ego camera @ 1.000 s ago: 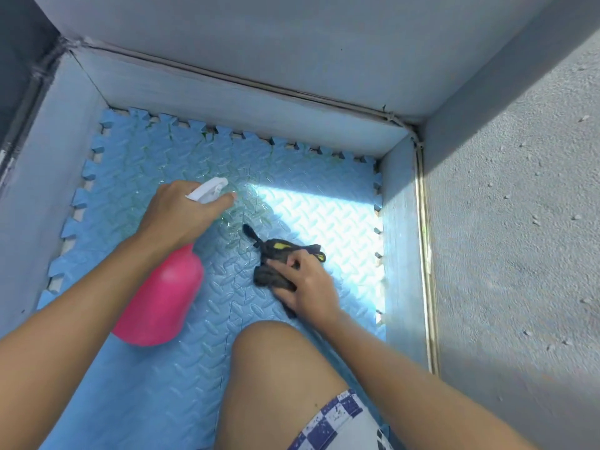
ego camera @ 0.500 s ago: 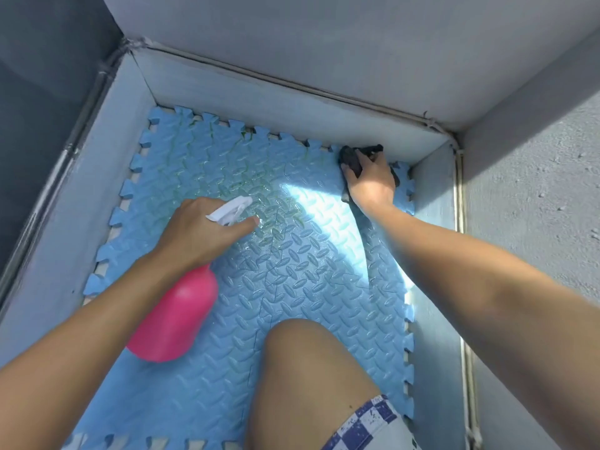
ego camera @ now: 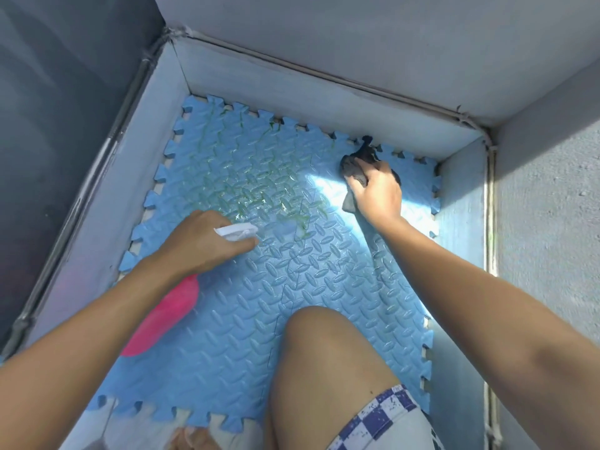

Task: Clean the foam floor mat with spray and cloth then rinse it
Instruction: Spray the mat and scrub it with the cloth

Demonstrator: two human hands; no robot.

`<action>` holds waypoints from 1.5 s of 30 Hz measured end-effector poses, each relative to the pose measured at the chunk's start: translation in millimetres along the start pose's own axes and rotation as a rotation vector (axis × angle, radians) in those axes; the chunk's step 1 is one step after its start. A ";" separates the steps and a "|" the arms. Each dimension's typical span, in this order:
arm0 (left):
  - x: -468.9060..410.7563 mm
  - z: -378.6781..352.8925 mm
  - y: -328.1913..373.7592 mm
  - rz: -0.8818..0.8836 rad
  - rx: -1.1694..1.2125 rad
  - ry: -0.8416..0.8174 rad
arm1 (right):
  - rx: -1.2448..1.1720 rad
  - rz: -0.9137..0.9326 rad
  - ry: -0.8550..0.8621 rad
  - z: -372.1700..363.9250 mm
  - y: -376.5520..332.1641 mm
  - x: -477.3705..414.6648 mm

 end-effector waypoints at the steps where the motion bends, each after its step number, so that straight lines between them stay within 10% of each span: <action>1: 2.3 6.9 -1.2 0.006 -0.004 0.056 | -0.019 -0.031 0.009 2.6 3.6 -0.2; 9: 4.0 42.7 -14.9 0.073 0.179 0.233 | -0.045 -0.055 -0.030 -5.8 -4.3 40.2; 18: -9.5 44.0 0.9 -0.081 0.197 0.235 | 0.005 0.993 -0.208 -45.0 -117.3 120.9; 27: -14.0 42.8 -4.7 -0.072 0.187 0.236 | 0.023 0.121 0.012 -21.2 -79.0 -48.1; 36: -14.5 44.6 -6.7 0.007 0.235 0.242 | -0.040 1.220 -0.248 -47.9 -133.8 154.0; 45: -2.6 56.1 -9.0 0.132 0.145 0.343 | 0.105 0.222 -0.062 -20.4 -74.6 -31.5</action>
Point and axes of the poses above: each hand's wrist, its own x-axis away from the middle knuckle, its own z-axis out of the back of the hand, y = z × x, the point moved 8 cm from there along -x, towards the middle knuckle, and after that the axes turned 7 degrees about x, right-handed, at the moved point
